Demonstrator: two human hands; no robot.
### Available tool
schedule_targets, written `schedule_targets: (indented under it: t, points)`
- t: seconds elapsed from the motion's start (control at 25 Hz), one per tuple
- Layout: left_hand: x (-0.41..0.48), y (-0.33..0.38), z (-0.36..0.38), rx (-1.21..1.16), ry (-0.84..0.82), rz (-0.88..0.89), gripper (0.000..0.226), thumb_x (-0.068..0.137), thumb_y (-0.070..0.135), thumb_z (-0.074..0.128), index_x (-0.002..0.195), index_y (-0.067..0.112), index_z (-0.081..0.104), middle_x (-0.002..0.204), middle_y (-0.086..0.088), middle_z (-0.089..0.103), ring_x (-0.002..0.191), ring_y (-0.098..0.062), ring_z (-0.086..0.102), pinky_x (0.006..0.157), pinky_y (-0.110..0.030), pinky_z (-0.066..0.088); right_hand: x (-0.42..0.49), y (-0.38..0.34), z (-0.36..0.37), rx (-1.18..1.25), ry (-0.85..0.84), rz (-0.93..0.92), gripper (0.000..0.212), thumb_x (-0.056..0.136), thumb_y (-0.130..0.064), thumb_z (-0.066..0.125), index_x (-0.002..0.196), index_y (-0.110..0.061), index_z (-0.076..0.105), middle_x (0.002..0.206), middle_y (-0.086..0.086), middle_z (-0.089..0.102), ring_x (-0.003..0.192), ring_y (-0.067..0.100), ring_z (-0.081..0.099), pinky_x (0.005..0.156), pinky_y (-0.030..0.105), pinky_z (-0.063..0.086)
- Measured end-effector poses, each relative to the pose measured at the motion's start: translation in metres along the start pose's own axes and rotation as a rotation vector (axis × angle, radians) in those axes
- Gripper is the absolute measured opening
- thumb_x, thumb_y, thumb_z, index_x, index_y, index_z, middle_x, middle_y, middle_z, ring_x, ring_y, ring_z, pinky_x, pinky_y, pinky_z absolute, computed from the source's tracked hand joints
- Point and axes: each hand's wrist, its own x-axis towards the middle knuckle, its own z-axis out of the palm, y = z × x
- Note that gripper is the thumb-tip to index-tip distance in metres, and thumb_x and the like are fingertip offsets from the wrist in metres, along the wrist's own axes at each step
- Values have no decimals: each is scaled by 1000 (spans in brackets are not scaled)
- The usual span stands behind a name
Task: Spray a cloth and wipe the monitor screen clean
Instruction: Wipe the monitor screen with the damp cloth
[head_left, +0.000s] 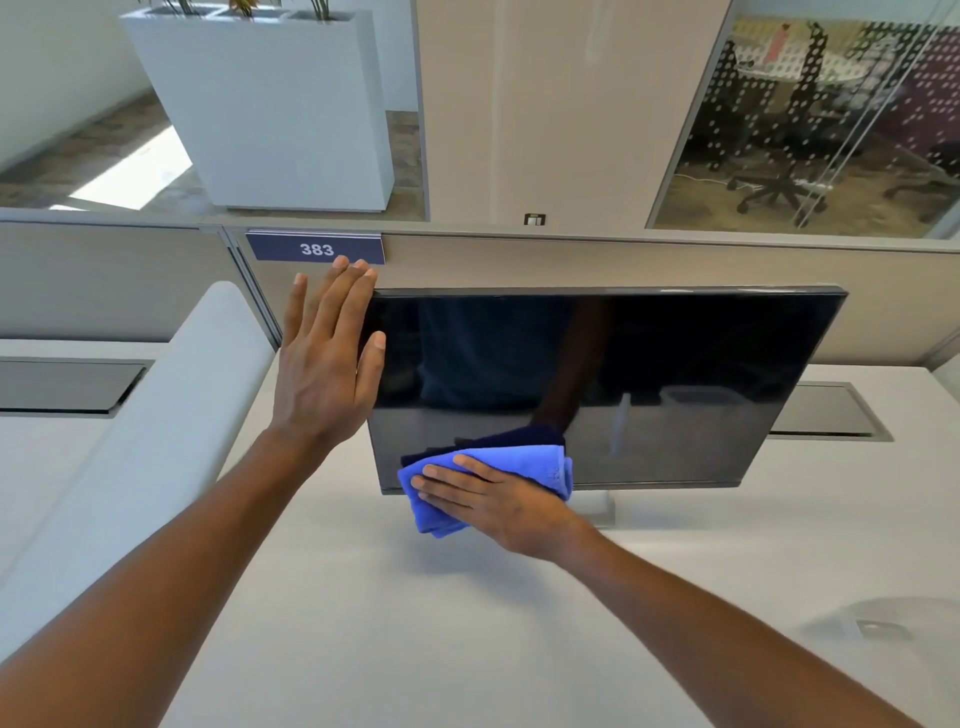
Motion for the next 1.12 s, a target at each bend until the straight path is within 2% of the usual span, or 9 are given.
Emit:
schedule_targets:
  t: [0.16, 0.4, 0.68, 0.88, 1.04, 1.12]
  points:
    - [0, -5, 4, -32, 23, 19, 54, 106, 17, 45, 158, 5, 42, 166, -12, 44, 161, -29, 31, 132, -59, 18, -61, 39, 6, -19, 2, -21, 79, 92, 0, 24, 167, -3, 1, 178, 9, -3, 165, 28, -7, 133, 48, -6]
    - [1, -3, 7, -95, 44, -15, 57, 100, 8, 46, 158, 7, 43, 164, -9, 45, 162, -25, 30, 133, -57, 18, -137, 56, 14, -14, -98, 3, 81, 91, -1, 33, 168, -6, 6, 178, 8, -2, 165, 27, -2, 133, 48, -6]
    - [2, 0, 5, -110, 37, -28, 57, 99, 7, 47, 157, 4, 45, 163, -11, 47, 161, -25, 31, 132, -57, 20, -49, -6, 16, 64, -23, 31, 72, 99, -12, 28, 168, -4, 6, 178, 10, 5, 164, 26, 10, 133, 47, 2]
    - [1, -1, 2, -81, 9, -28, 58, 102, 11, 44, 159, 6, 42, 166, -10, 44, 162, -24, 29, 133, -56, 19, 41, -39, 3, 44, -27, 24, 71, 105, -25, 31, 167, -3, 5, 177, 13, 3, 165, 28, 6, 134, 48, -1]
    - [1, -5, 3, -61, -16, -17, 58, 103, 12, 43, 161, 9, 40, 168, -9, 42, 163, -21, 26, 133, -56, 20, 45, -32, 1, -23, -11, -3, 69, 101, -15, 14, 166, 2, -1, 177, 13, 3, 165, 29, 4, 130, 52, -13]
    - [1, -7, 3, -59, -18, -15, 57, 104, 12, 43, 161, 9, 40, 168, -8, 42, 163, -21, 26, 133, -55, 19, 27, -14, 3, -11, 34, 14, 68, 102, -13, 18, 166, 2, 0, 177, 12, 4, 165, 29, 5, 131, 51, -13]
